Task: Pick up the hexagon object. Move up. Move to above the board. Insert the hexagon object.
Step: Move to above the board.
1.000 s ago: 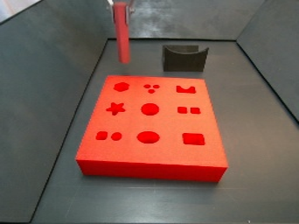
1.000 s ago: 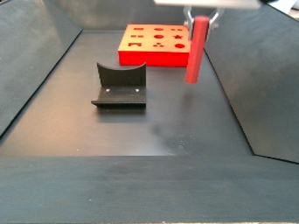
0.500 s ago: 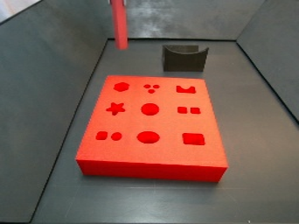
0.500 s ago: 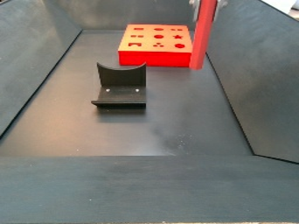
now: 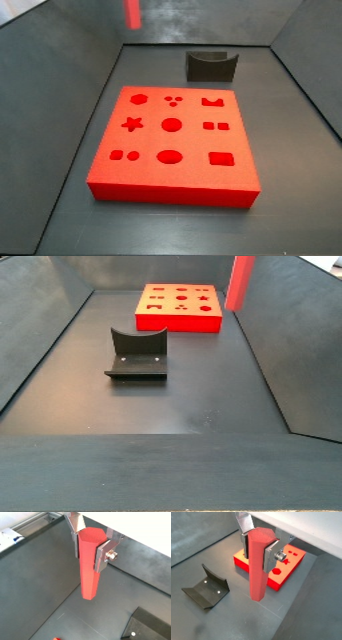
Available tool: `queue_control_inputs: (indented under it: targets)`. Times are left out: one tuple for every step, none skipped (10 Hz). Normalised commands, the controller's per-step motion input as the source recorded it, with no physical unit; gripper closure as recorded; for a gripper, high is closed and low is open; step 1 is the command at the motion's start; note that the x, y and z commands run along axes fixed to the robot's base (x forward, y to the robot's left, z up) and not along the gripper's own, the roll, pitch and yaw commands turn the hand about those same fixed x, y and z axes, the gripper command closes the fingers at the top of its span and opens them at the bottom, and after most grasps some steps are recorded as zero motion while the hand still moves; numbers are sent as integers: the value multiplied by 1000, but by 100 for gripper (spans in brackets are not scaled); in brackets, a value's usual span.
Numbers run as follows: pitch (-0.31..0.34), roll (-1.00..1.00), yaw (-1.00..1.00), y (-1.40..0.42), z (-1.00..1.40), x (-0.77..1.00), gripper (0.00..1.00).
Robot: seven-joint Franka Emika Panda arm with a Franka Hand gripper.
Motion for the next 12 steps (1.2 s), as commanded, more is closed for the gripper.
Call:
queue_control_inputs:
  targets:
    - [346, 303, 407, -1000, 282, 339, 100]
    - [340, 365, 369, -1000, 263, 347, 100]
    - [336, 346, 306, -1000, 267, 356, 100]
    - [266, 206, 157, -1000, 267, 380, 100]
    - [221, 153, 109, -1000, 266, 383, 100]
    - [141, 106, 42, -1000, 271, 388, 100]
    - [117, 89, 35, -1000, 272, 395, 100]
    - [111, 66, 25, -1000, 271, 414, 100]
    - [113, 57, 20, -1000, 272, 433, 100]
    - [122, 61, 15, -972, 266, 456, 100]
    - [124, 69, 15, -784, 216, 390, 100]
    - [124, 91, 14, -418, 114, 254, 100]
